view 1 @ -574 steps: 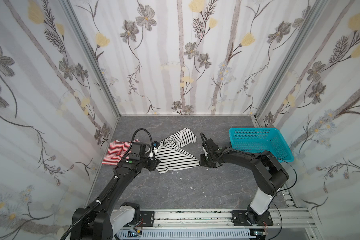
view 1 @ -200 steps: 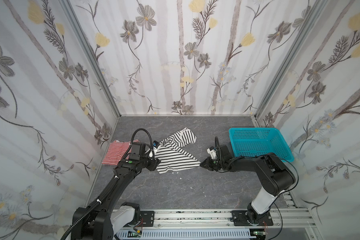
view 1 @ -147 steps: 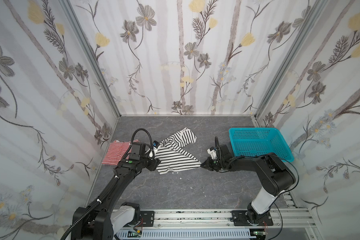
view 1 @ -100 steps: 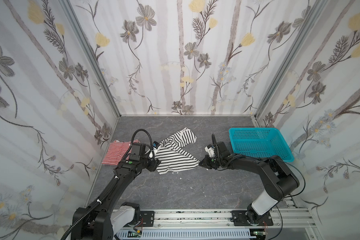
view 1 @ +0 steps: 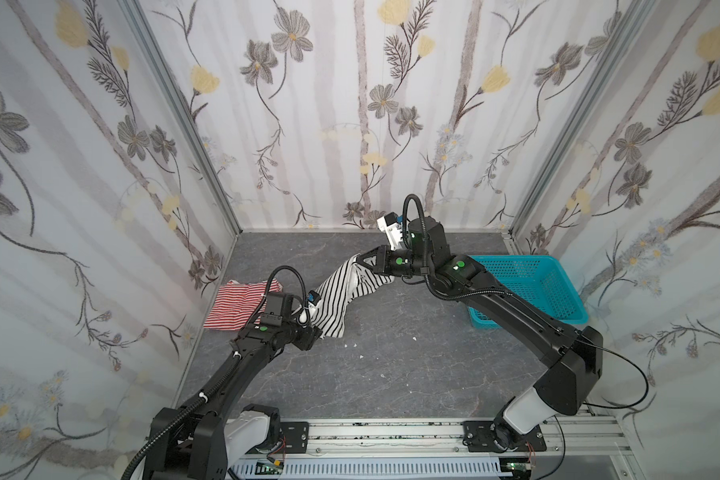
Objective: Fold and stack the tank tops
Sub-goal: 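Lift the tank top corner upward with the right gripper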
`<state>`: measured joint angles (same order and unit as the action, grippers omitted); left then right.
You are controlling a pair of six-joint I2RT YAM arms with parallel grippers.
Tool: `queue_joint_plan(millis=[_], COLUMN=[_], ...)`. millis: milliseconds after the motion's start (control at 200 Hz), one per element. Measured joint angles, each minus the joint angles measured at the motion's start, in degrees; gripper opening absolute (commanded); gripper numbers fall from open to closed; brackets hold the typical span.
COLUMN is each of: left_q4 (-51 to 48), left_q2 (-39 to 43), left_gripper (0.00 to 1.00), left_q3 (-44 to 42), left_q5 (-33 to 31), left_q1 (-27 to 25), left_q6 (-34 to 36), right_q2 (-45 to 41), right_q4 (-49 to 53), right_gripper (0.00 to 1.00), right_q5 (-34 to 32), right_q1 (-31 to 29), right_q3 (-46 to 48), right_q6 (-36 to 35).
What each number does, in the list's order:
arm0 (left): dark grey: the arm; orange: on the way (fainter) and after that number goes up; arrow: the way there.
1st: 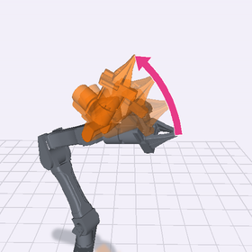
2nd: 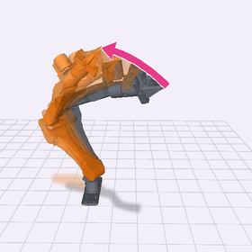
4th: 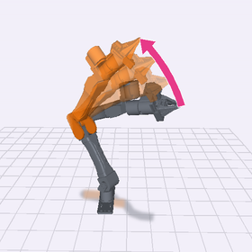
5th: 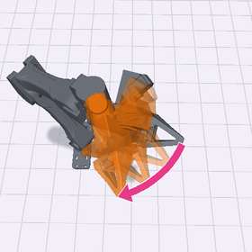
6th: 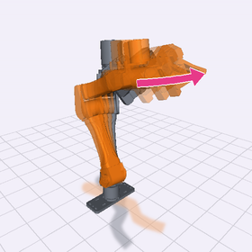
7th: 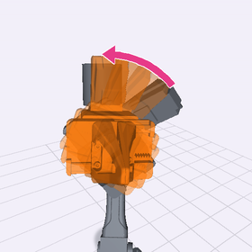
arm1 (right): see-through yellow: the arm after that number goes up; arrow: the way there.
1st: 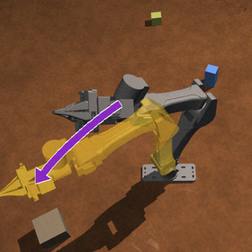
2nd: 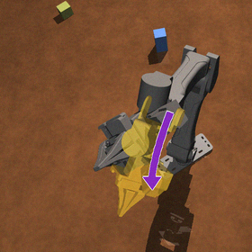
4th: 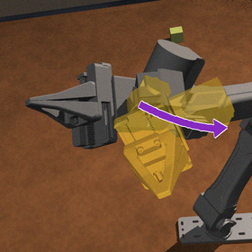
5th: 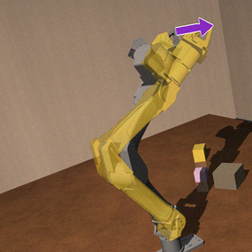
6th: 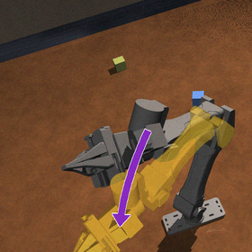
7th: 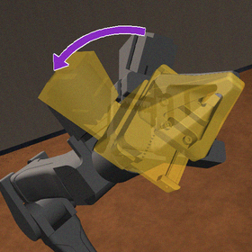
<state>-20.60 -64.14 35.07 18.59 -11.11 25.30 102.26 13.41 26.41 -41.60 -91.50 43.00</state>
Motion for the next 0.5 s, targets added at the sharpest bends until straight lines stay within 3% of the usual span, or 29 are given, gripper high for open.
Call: queue_joint_plan(millis=[265, 500], left_q4=[2.6, 5.0], left_q2=[-6.7, -17.9], left_gripper=[0.65, 0.65], left_q3=[1.2, 8.5], left_q5=[1.6, 4.2], left_q1=[-0.4, -0.9], left_q6=[0.2, -1.5], right_q2=[5.5, 6.6], right_q4=[4.7, 5.2], right_gripper=[0.00, 0.00], right_q5=[-1.5, -1.5], right_q1=[-2.4, -5.3], right_q3=[-12.0, -15.3], right_q6=[0.9, 1.1])
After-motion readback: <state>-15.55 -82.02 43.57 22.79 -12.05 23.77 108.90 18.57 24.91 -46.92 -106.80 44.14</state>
